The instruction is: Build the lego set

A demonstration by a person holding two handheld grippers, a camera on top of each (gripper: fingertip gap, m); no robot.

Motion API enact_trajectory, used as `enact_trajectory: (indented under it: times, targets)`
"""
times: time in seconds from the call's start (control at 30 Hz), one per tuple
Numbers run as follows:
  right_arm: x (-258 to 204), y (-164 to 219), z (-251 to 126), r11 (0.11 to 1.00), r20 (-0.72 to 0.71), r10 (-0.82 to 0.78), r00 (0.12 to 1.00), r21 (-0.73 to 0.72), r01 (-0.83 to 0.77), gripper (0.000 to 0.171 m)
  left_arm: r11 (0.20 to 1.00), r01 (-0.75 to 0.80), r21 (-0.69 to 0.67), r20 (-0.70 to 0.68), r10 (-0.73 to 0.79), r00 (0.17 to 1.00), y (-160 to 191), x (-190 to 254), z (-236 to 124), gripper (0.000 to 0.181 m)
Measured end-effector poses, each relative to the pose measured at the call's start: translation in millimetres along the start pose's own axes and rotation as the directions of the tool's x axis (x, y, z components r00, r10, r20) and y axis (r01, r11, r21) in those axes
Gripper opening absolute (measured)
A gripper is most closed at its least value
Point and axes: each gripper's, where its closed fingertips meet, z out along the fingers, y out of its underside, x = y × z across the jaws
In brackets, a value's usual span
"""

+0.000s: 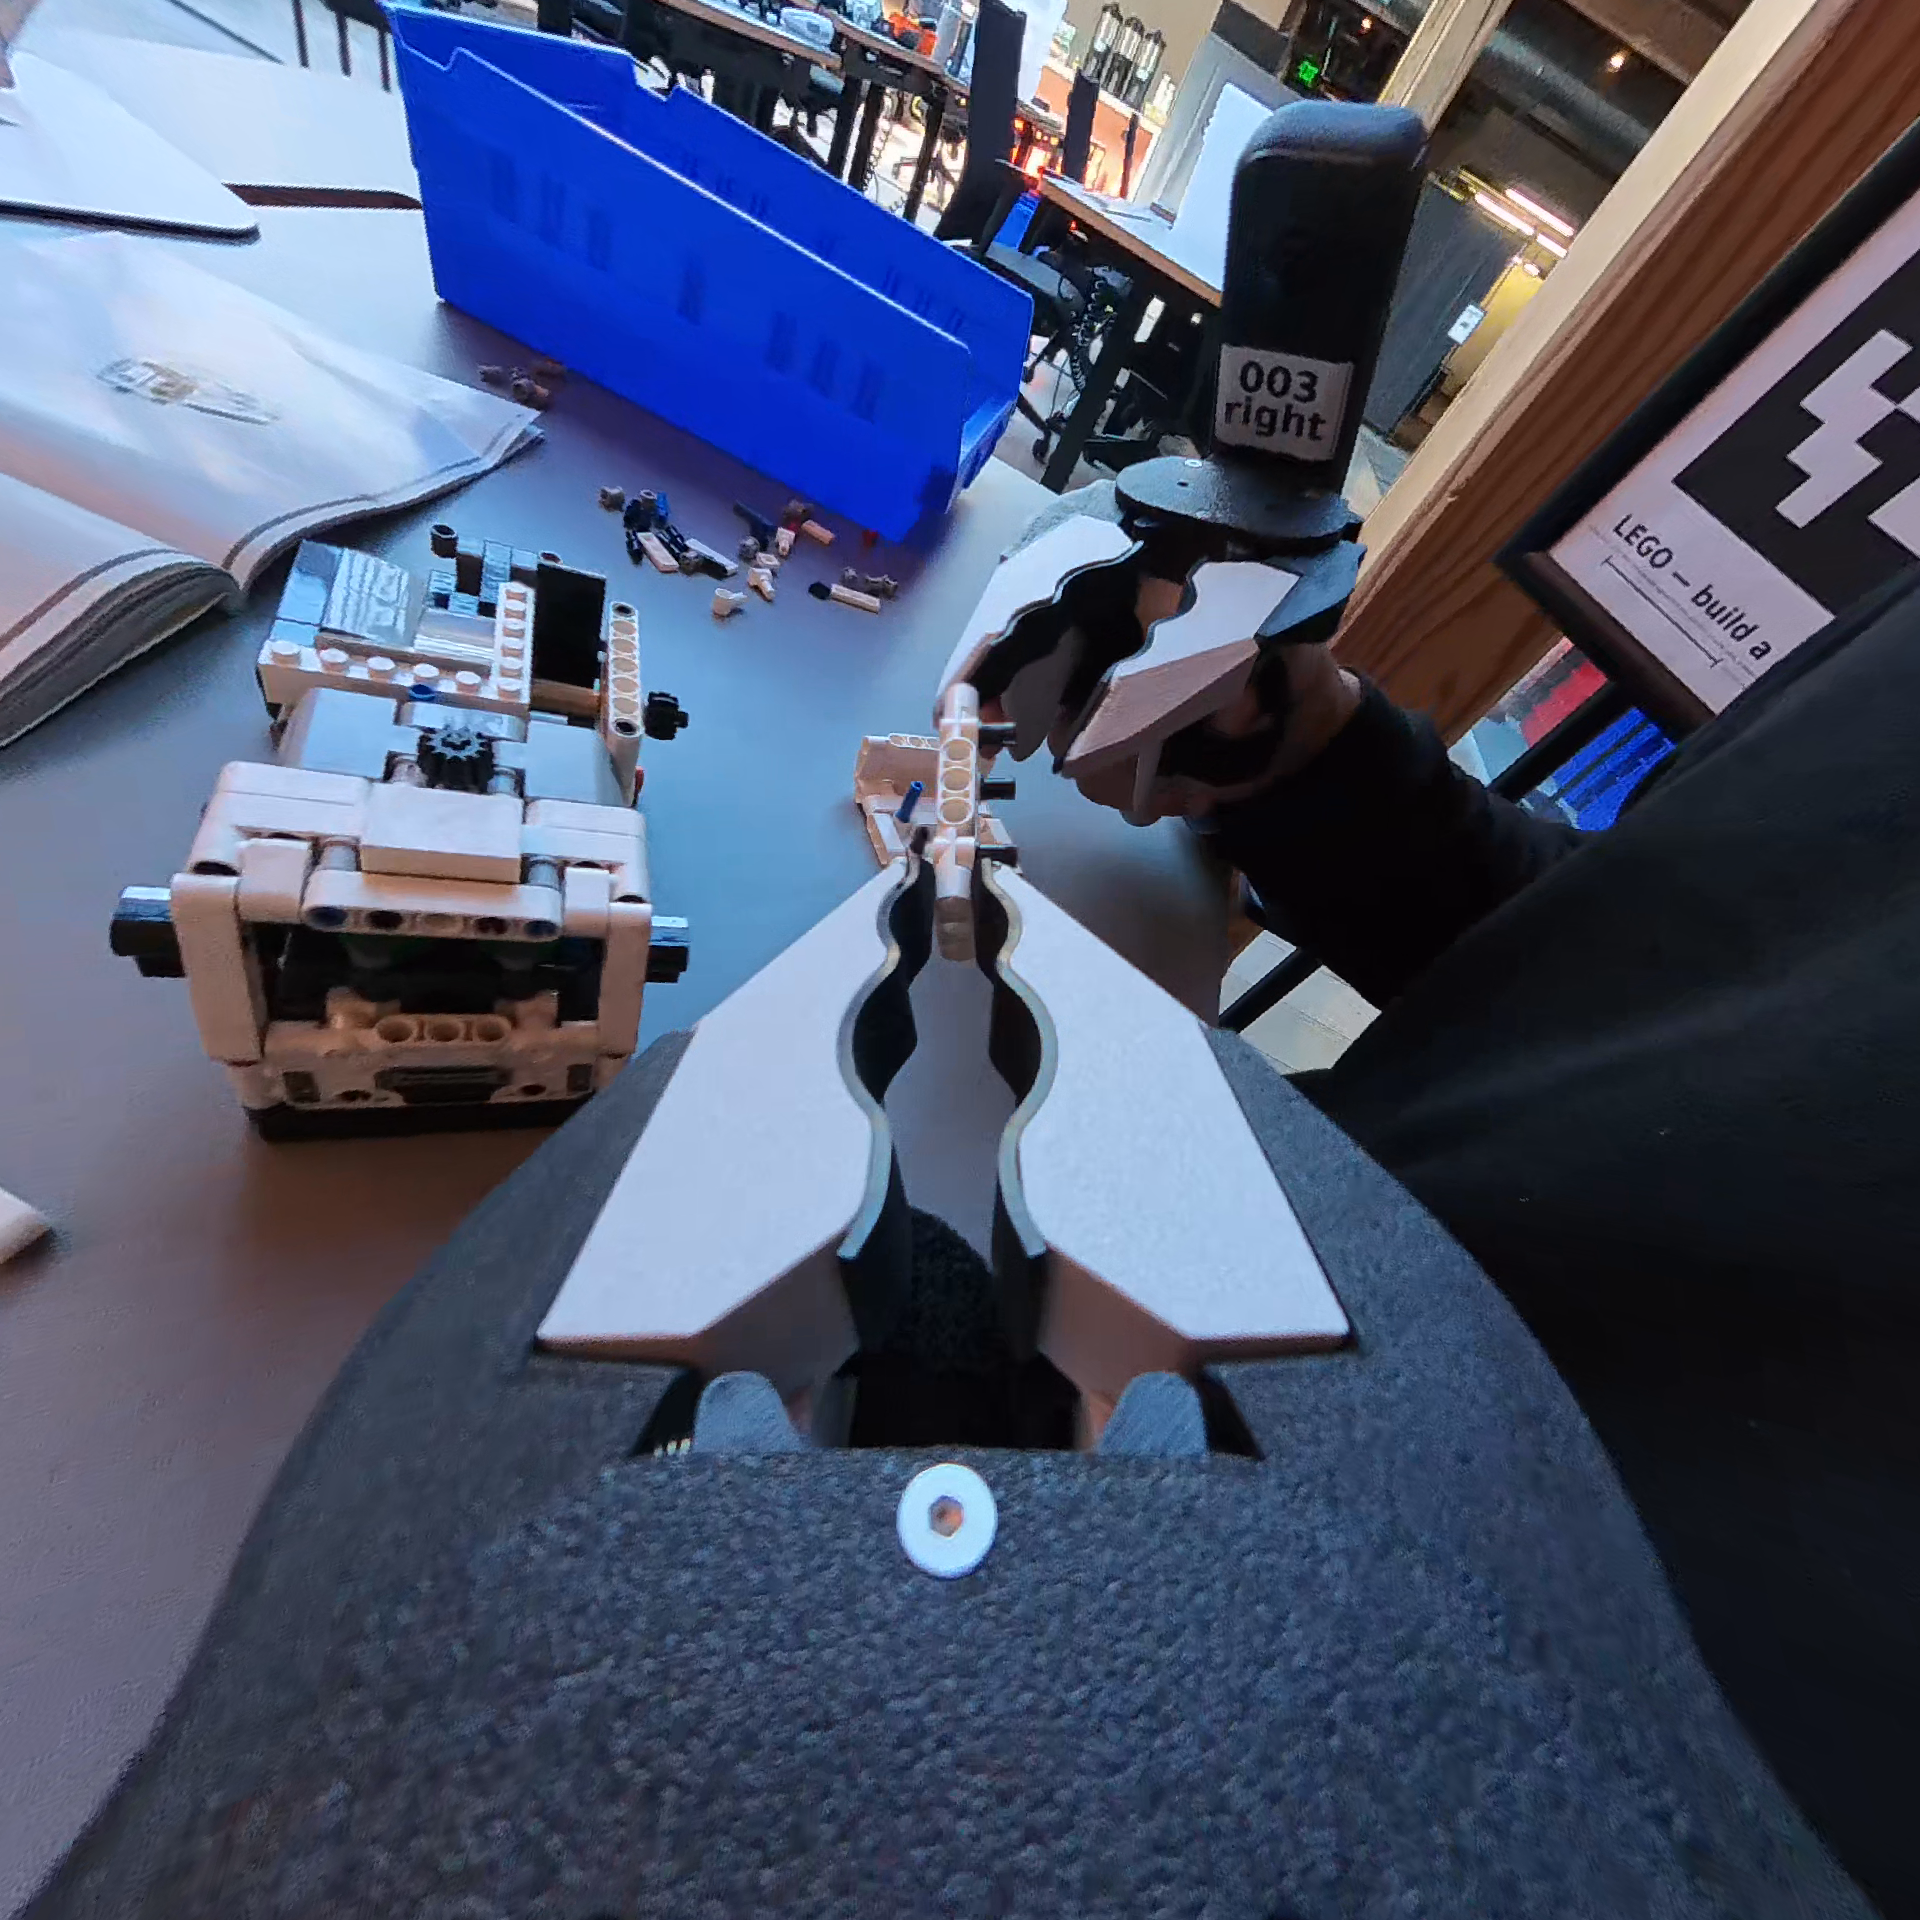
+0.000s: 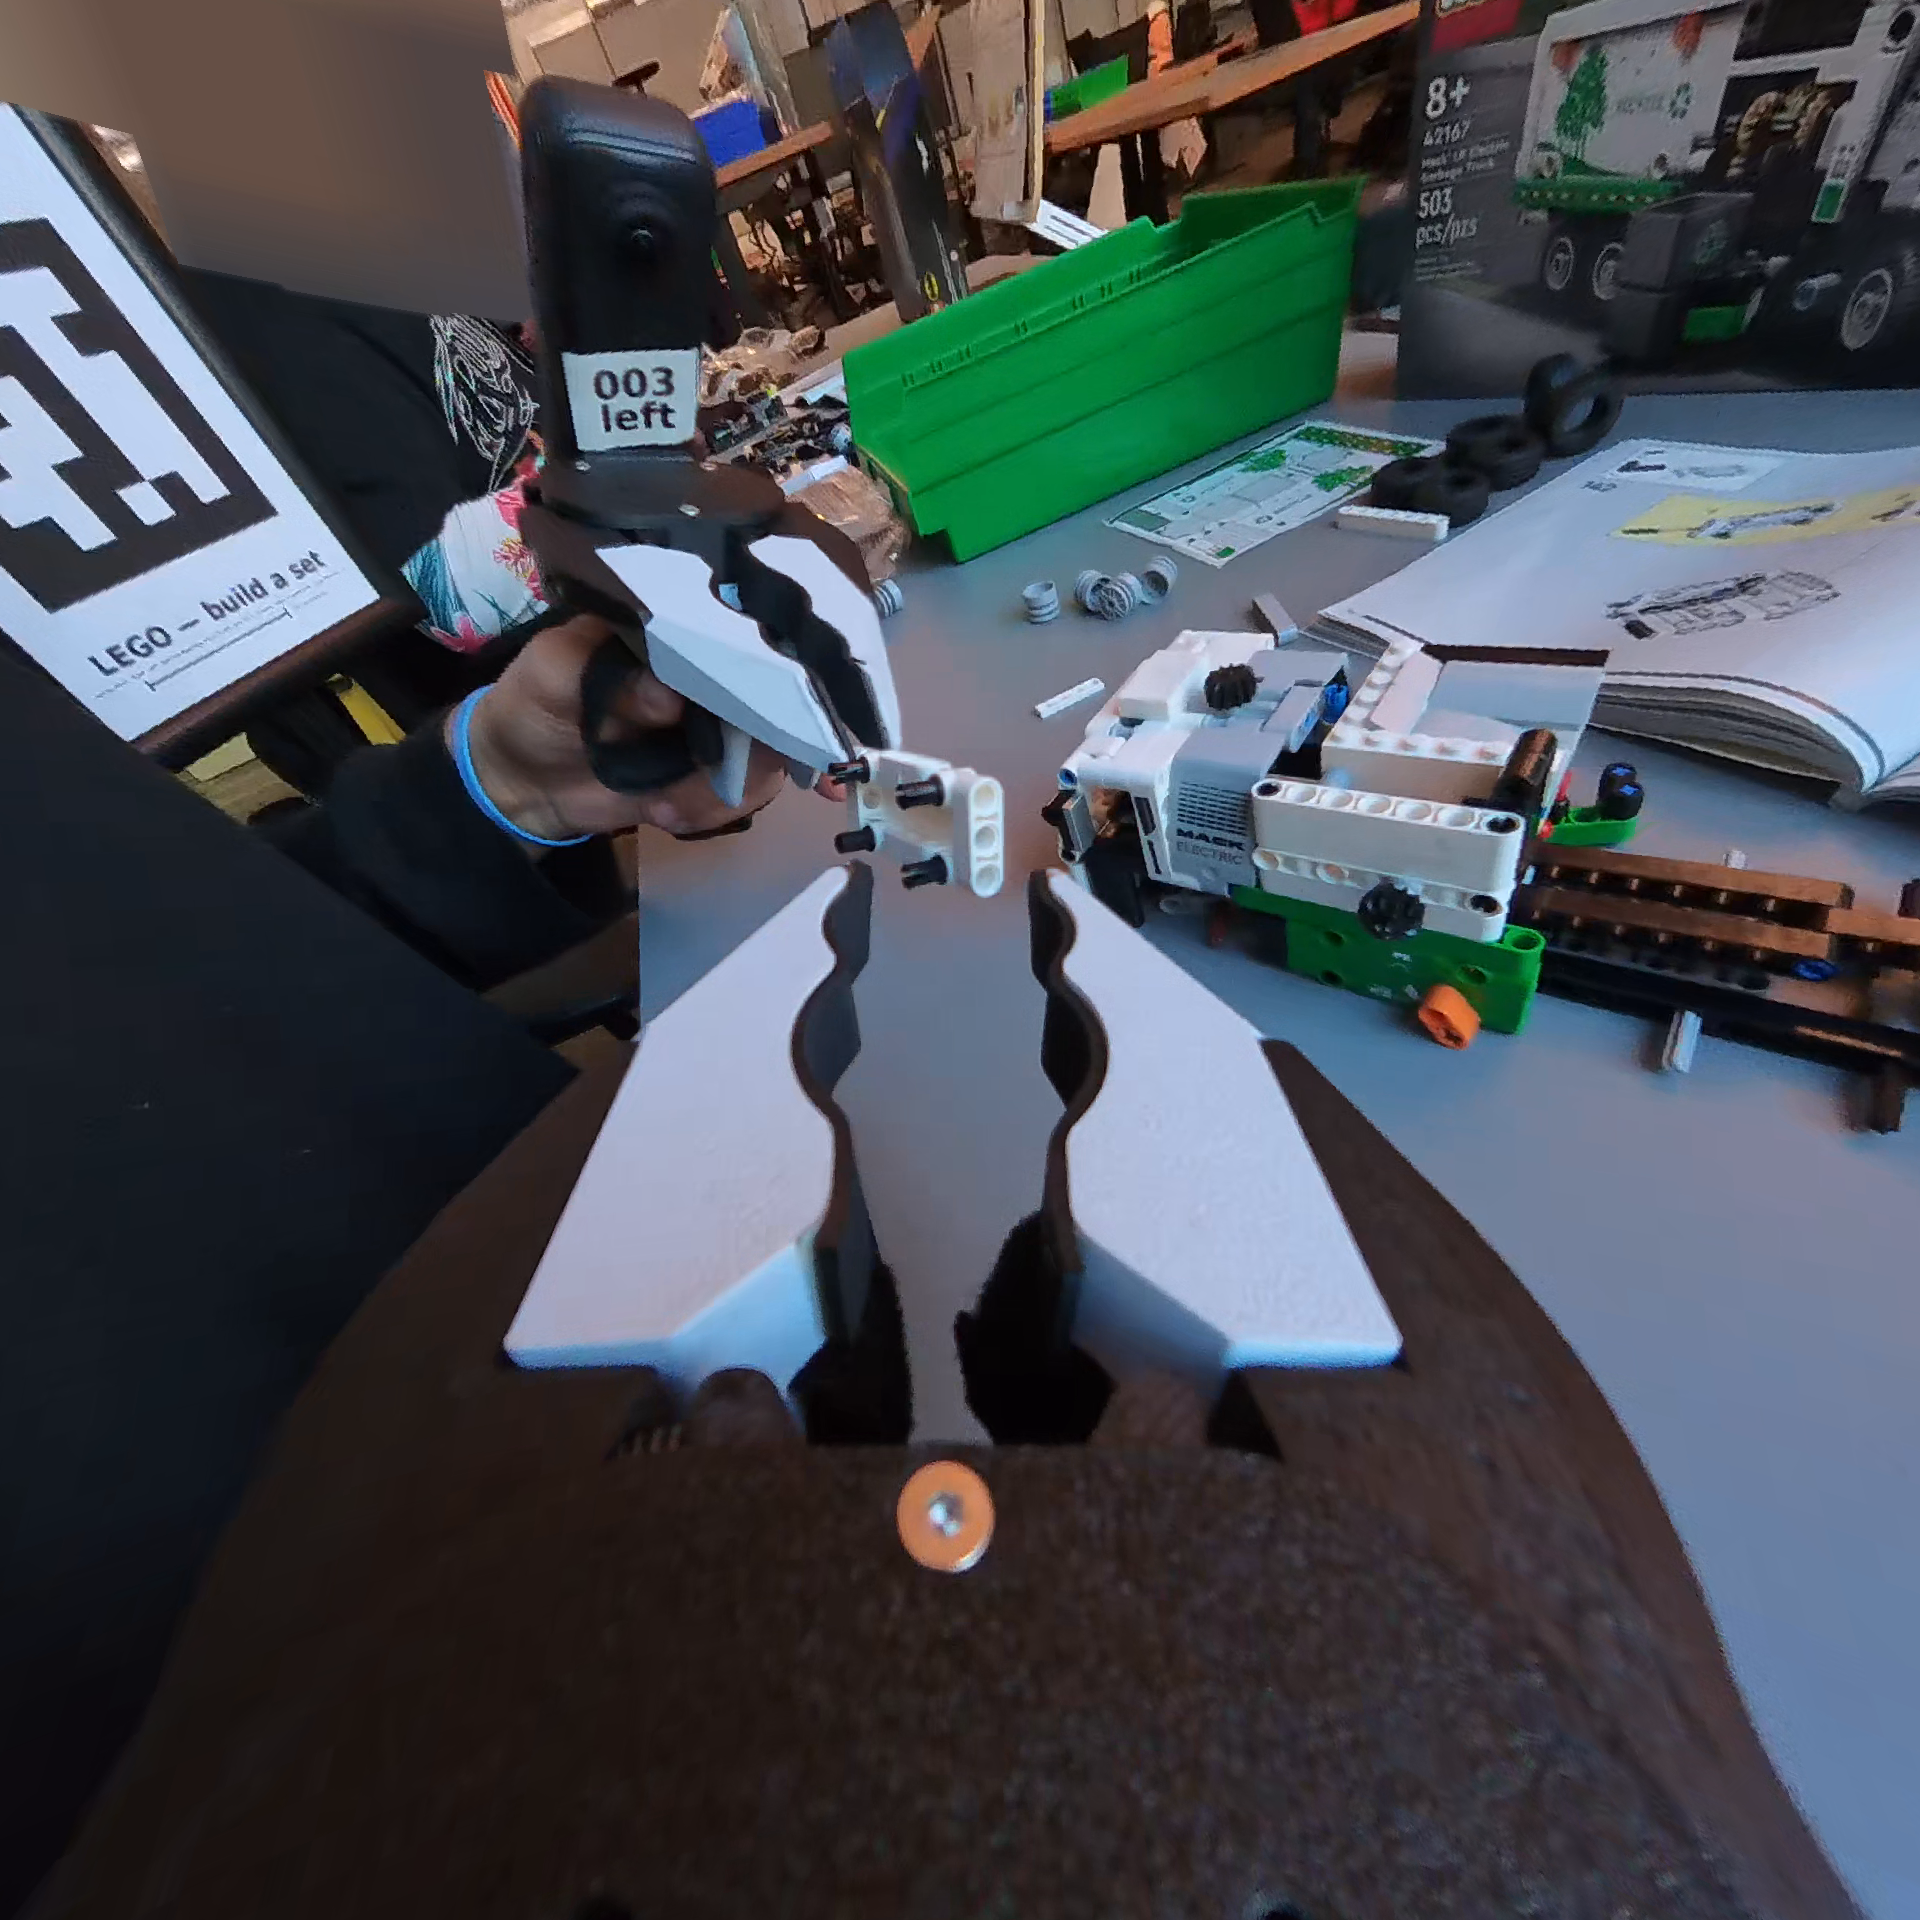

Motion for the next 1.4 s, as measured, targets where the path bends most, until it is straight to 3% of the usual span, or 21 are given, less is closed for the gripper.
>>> enact_trajectory:
  times: [0.47,0.93,1.2,1.4]
  targets:
    - [15,17,18,0.973,-0.123,-0.141,0.982,-0.198,0.115,0.03,0.998,-0.038,-0.043,0.009,0.038,0.999,-3,-4,9,0.006]
    - [39,-1,16,0.976,-0.233,-0.156,0.96,-0.186,0.113,0.023,1.0,0.014,-0.018,0.013,-0.014,1.0,-17,-25,-2,0.006]
    - [4,-34,24,0.922,-0.3,-0.387,0.872,-0.126,0.365,0.018,0.994,0.107,0.026,0.088,-0.109,0.99,-19,-39,-2,0.006]
    - [2,-23,37,0.918,-0.397,-0.396,0.828,-0.151,0.367,0.018,0.99,0.128,0.059,0.101,-0.133,0.986,-19,-34,3,0.006]
